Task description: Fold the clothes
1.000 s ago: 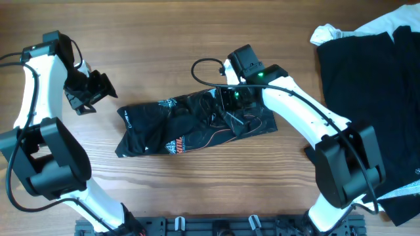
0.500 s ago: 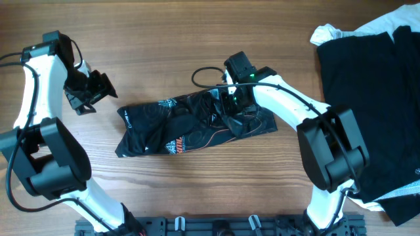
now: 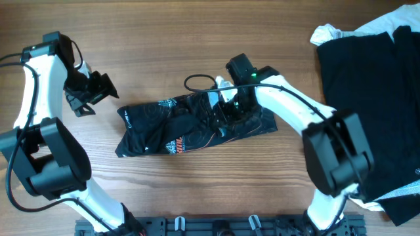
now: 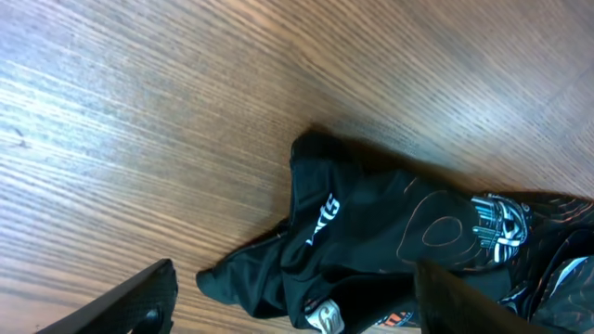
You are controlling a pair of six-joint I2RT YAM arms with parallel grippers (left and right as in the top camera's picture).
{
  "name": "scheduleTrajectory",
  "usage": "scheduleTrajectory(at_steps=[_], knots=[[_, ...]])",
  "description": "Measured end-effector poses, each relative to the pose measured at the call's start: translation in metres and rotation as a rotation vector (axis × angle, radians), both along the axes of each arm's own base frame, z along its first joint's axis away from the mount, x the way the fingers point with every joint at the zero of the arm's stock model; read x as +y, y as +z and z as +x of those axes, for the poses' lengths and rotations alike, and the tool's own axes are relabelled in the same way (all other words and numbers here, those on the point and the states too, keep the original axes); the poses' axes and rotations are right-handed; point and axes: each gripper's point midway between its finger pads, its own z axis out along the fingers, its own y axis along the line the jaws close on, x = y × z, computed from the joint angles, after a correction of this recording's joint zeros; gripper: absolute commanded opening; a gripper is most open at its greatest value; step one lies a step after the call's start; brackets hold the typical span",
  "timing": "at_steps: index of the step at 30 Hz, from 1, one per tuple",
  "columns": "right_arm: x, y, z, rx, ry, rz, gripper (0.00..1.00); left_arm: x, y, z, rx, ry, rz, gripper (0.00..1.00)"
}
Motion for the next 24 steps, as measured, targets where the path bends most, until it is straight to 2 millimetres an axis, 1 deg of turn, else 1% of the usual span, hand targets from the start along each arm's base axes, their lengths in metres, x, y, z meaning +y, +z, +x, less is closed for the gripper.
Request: scheduleTrajectory(at_steps=[2, 3, 4, 6, 9, 12, 13, 14, 15, 16, 17, 18, 19, 20, 21, 24], knots=[[-0.017, 0.018, 0.012, -0.087, -0.079, -0.087, 0.63, -0.002, -0.003, -0.002, 0.003, -0.025, -0.007, 0.87], [-0.028, 0.03, 0.02, -0.138, -0.133, -0.128, 0.65, -0.004, -0.007, -0.006, 0.01, -0.044, -0.013, 0.87], [-0.039, 0.042, 0.027, -0.187, -0.185, -0.156, 0.65, -0.006, -0.013, -0.01, 0.017, -0.062, -0.018, 0.87], [-0.055, 0.059, 0.037, -0.243, -0.26, -0.181, 0.65, -0.013, -0.029, -0.019, 0.035, -0.089, -0.028, 0.87], [-0.072, 0.063, 0.042, -0.251, -0.322, -0.219, 0.66, -0.022, -0.054, -0.029, 0.041, -0.127, -0.036, 0.87], [-0.078, 0.062, 0.044, -0.253, -0.342, -0.237, 0.66, -0.037, -0.079, -0.042, 0.047, -0.197, -0.048, 0.87], [-0.079, 0.062, 0.044, -0.254, -0.344, -0.24, 0.66, -0.042, -0.086, -0.045, 0.046, -0.219, -0.045, 0.84], [-0.079, 0.062, 0.044, -0.254, -0.347, -0.24, 0.66, -0.046, -0.086, -0.044, 0.023, -0.244, -0.035, 0.72], [-0.079, 0.062, 0.044, -0.252, -0.35, -0.244, 0.66, -0.051, -0.087, -0.044, -0.003, -0.274, -0.017, 0.43], [-0.08, 0.062, 0.044, -0.251, -0.35, -0.245, 0.66, -0.053, -0.089, -0.043, -0.021, -0.285, -0.004, 0.36], [-0.08, 0.062, 0.044, -0.25, -0.349, -0.246, 0.66, -0.055, -0.09, -0.041, -0.045, -0.295, 0.002, 0.31], [-0.08, 0.061, 0.043, -0.249, -0.349, -0.246, 0.66, -0.061, -0.091, -0.04, -0.059, -0.31, -0.007, 0.28], [-0.08, 0.061, 0.043, -0.247, -0.349, -0.247, 0.66, -0.07, -0.091, -0.039, -0.068, -0.329, -0.024, 0.22], [-0.08, 0.061, 0.043, -0.247, -0.349, -0.248, 0.65, -0.082, -0.092, -0.039, -0.079, -0.36, -0.051, 0.21], [-0.08, 0.061, 0.042, -0.245, -0.348, -0.249, 0.66, -0.088, -0.092, -0.04, -0.081, -0.37, -0.065, 0.18], [-0.081, 0.061, 0.042, -0.246, -0.349, -0.253, 0.66, -0.097, -0.093, -0.042, -0.083, -0.383, -0.103, 0.1]])
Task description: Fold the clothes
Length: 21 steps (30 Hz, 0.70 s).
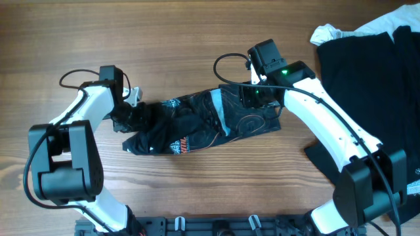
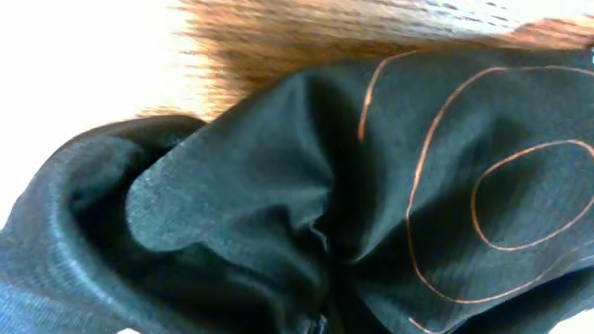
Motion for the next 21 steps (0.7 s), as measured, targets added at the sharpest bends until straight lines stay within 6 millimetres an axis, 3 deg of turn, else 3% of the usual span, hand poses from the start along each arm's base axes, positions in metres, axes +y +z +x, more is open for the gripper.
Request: scheduleTrajectory(at_steps=[5, 7, 9, 13, 14, 17, 19, 21], knots=[[-0.002, 0.0, -0.001, 0.002, -0.002, -0.008, 0.66, -0.001, -0.001, -0.002, 0.012, 0.008, -0.023, 0.04], [-0.003, -0.001, 0.0, 0.001, -0.005, -0.017, 0.66, 0.01, 0.0, -0.003, 0.043, 0.047, -0.008, 0.04], [-0.01, -0.001, 0.0, 0.003, -0.019, -0.032, 0.66, 0.042, 0.004, 0.005, 0.055, 0.126, 0.049, 0.05], [-0.034, -0.003, 0.006, 0.014, -0.08, -0.056, 0.66, 0.128, 0.032, 0.023, 0.019, 0.314, 0.219, 0.06], [-0.04, -0.003, 0.008, 0.013, -0.098, -0.059, 0.66, 0.139, 0.037, 0.025, 0.014, 0.336, 0.239, 0.05], [-0.057, -0.003, 0.012, 0.02, -0.145, -0.064, 0.66, 0.174, 0.076, 0.028, 0.02, 0.421, 0.301, 0.05], [-0.059, -0.003, 0.012, 0.02, -0.15, -0.064, 0.66, 0.165, 0.104, 0.029, 0.04, 0.403, 0.292, 0.05], [-0.059, -0.003, 0.012, 0.02, -0.15, -0.064, 0.66, 0.139, 0.118, 0.035, 0.042, 0.352, 0.251, 0.06]])
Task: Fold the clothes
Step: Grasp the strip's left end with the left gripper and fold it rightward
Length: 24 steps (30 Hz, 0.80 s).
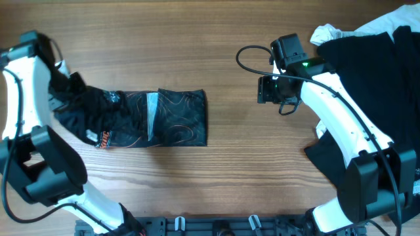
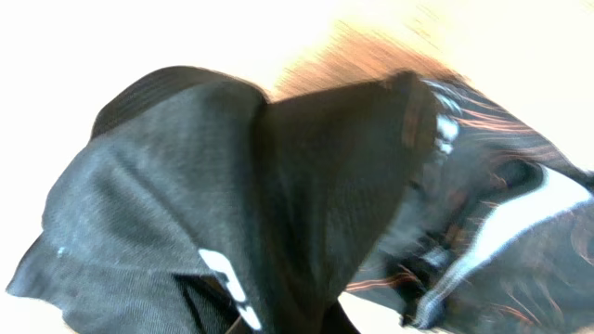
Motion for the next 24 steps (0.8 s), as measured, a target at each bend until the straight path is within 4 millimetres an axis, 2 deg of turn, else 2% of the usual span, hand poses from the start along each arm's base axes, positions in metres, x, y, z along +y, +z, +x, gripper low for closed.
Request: scheduleTrajectory(at_steps=[3, 6, 9, 11, 14, 18, 19, 20, 22, 24], knots=[[0.0, 0.0, 0.0, 0.0, 0.0, 0.0, 0.66, -0.054, 0.005, 0.012, -0.012, -0.12, -0.071, 0.06], [0.0, 0.0, 0.0, 0.0, 0.0, 0.0, 0.66, -0.136, 0.008, 0.017, -0.026, -0.308, -0.158, 0.09], [0.0, 0.0, 0.0, 0.001, 0.0, 0.0, 0.67, -0.198, 0.009, 0.017, -0.052, -0.441, -0.202, 0.1], [0.0, 0.0, -0.001, 0.004, 0.0, -0.001, 0.67, -0.224, 0.01, 0.014, -0.062, -0.488, -0.215, 0.11], [0.0, 0.0, -0.001, 0.006, 0.001, -0.002, 0.66, -0.255, 0.01, 0.005, -0.059, -0.554, -0.223, 0.11], [0.0, 0.0, -0.002, 0.007, 0.002, -0.002, 0.67, -0.273, 0.009, -0.001, -0.058, -0.597, -0.225, 0.15], [0.0, 0.0, -0.002, 0.007, 0.002, -0.002, 0.67, -0.276, 0.008, -0.001, -0.059, -0.602, -0.225, 0.28], [0.0, 0.0, -0.002, 0.007, 0.002, -0.002, 0.67, -0.28, 0.007, -0.001, -0.059, -0.61, -0.226, 0.48], [0.0, 0.0, -0.002, 0.007, 0.002, -0.002, 0.67, -0.286, 0.005, -0.003, -0.058, -0.624, -0.227, 0.56], [0.0, 0.0, -0.002, 0.008, 0.002, -0.002, 0.69, -0.291, 0.005, -0.003, -0.064, -0.634, -0.23, 0.57]])
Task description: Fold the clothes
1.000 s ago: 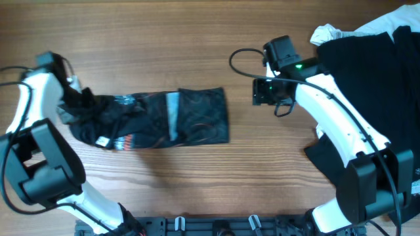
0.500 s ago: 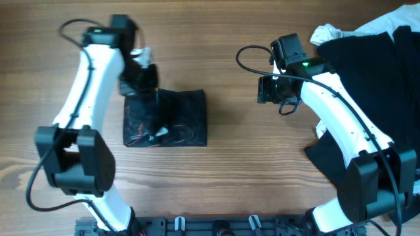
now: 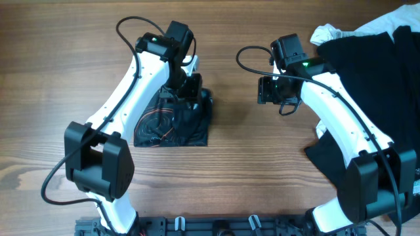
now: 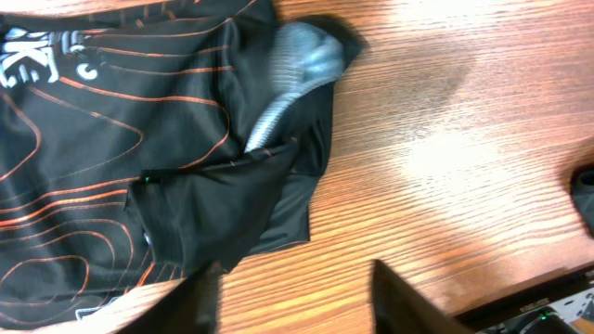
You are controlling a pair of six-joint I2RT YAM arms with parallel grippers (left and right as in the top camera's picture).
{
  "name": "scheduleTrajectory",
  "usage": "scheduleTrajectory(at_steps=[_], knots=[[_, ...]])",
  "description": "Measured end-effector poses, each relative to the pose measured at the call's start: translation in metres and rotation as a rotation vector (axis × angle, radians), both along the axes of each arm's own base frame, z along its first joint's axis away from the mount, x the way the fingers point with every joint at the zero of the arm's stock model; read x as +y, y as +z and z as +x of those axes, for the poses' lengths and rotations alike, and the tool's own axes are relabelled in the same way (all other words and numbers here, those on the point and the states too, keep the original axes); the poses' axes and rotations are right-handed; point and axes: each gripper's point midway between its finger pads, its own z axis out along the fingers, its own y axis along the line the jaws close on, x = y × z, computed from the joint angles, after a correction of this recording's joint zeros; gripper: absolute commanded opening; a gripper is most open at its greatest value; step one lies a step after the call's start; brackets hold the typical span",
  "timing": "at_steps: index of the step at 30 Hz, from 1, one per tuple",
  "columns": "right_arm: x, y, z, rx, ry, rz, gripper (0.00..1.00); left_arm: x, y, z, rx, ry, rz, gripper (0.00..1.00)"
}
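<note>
A black garment with orange line print [image 3: 167, 124] lies folded into a short, roughly square packet at the table's middle. In the left wrist view the garment [image 4: 111, 139] fills the upper left, with a grey inner lining showing at its edge. My left gripper [image 3: 192, 88] hangs over the packet's far right corner. In its own view the left gripper [image 4: 295, 276] stands open, with only bare wood between the fingers. My right gripper [image 3: 262, 90] is apart from the garment, to its right, and looks open and empty.
A pile of black and white clothes [image 3: 371, 59] covers the table's right side, under the right arm's elbow. Bare wooden table [image 3: 262, 170] shows in front of and left of the packet. A dark rail [image 3: 216, 228] runs along the front edge.
The garment lay stretched out long, its left end in my left gripper at the far left. Now that end lies over the right half, and the left gripper is open above it. The right arm stayed put.
First the garment lay crumpled mid-table with my right gripper on it and my left gripper open to the left. Then each gripper was at one end. Then it lay flat and long further left, with the right gripper withdrawn. Now it is folded in half.
</note>
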Motion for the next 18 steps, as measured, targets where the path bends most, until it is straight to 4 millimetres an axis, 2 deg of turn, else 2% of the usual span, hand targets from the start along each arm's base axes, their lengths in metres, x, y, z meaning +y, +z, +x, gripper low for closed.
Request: scheduleTrajectory(at_steps=[2, 4, 6, 7, 10, 12, 15, 17, 18], knots=[[0.0, 0.0, 0.0, 0.0, 0.002, -0.001, 0.75, -0.002, 0.0, 0.0, -0.003, -0.002, -0.002, 0.57], [0.0, 0.0, 0.0, 0.0, 0.006, -0.001, 0.75, 0.005, 0.0, 0.002, -0.002, 0.013, 0.005, 0.6], [0.008, 0.001, 0.001, -0.007, 0.065, 0.031, 0.74, 0.021, -0.001, 0.009, -0.004, 0.054, 0.019, 0.64], [0.018, 0.003, 0.002, -0.016, 0.122, 0.075, 0.74, 0.043, 0.0, 0.019, -0.012, 0.111, 0.03, 0.65], [0.053, 0.014, 0.007, -0.071, 0.277, 0.225, 0.74, 0.107, 0.004, 0.044, -0.048, 0.286, 0.035, 0.68], [0.087, 0.022, 0.003, -0.112, 0.399, 0.301, 0.74, 0.146, 0.004, 0.055, -0.067, 0.39, 0.03, 0.7], [0.139, 0.026, -0.01, -0.15, 0.537, 0.35, 0.74, 0.171, 0.003, 0.064, -0.092, 0.458, 0.01, 0.72], [0.172, 0.015, -0.023, -0.136, 0.612, 0.366, 0.74, 0.178, -0.011, 0.067, -0.079, 0.487, -0.028, 0.72], [0.188, 0.005, -0.031, -0.119, 0.648, 0.369, 0.75, 0.18, -0.024, 0.066, -0.057, 0.492, -0.043, 0.73]])
